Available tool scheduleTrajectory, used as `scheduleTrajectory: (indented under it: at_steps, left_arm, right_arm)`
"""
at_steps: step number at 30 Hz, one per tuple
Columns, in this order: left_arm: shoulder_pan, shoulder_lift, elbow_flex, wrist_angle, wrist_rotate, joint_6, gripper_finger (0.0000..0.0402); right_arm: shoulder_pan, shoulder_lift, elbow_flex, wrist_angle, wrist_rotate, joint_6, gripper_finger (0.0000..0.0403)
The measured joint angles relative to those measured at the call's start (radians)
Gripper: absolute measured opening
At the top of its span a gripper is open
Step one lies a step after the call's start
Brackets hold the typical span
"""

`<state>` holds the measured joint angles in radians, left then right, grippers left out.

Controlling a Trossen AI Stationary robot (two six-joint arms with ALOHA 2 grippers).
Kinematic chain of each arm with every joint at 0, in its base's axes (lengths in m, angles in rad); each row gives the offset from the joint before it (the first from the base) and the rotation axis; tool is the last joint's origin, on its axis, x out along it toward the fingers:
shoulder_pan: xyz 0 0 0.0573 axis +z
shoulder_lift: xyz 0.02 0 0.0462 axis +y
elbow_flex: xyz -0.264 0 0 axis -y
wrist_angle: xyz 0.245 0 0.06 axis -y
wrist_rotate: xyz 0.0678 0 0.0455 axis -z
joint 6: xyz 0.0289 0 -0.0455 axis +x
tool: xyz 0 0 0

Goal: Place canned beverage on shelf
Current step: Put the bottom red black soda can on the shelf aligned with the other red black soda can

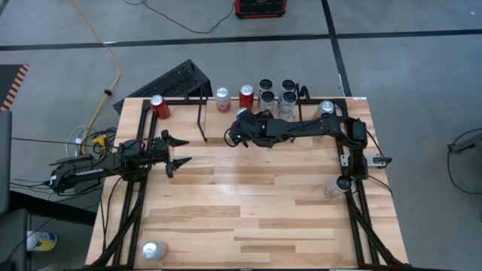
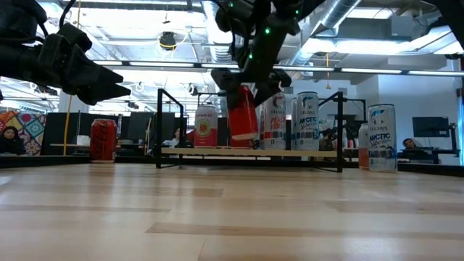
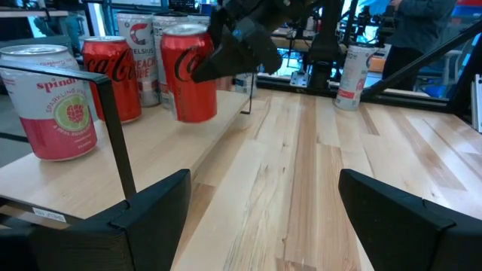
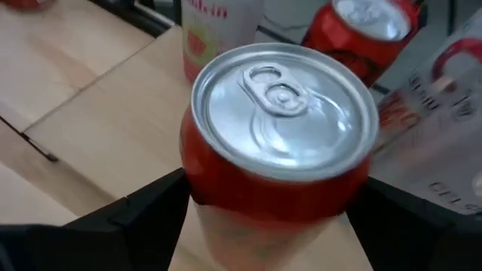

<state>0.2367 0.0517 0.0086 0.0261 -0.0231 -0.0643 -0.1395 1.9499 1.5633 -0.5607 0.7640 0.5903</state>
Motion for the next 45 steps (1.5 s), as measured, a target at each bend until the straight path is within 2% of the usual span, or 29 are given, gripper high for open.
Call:
scheduleTrajectory:
  at_steps: [6,14,29,35,45]
  left_arm:
    - [0.0,0.0,0.0,0.0,0.0,0.0,0.0323]
    - [0.0,0.0,0.0,0.0,0.0,0.0,0.0323]
    - [0.0,0.0,0.0,0.0,0.0,0.0,0.0323]
    - [0.0,0.0,0.0,0.0,0.0,0.0,0.0323]
    - [0.0,0.0,0.0,0.0,0.0,0.0,0.0323]
  right_arm:
    - [0.008,-0.001,0.005,0.004,0.03,0.02,0.036]
    - [0.018,-0.002,-0.042,0.05,0.069,0.063,0.0321]
    - [-0.013,-0.001,-0.049,0.048,0.098,0.034,0.0319]
    - [-0.026,0.0,-0.05,0.08,0.091,-0.017,0.032]
    - [-0.027,0.004,-0.052,0.084,0.082,-0.072,0.036]
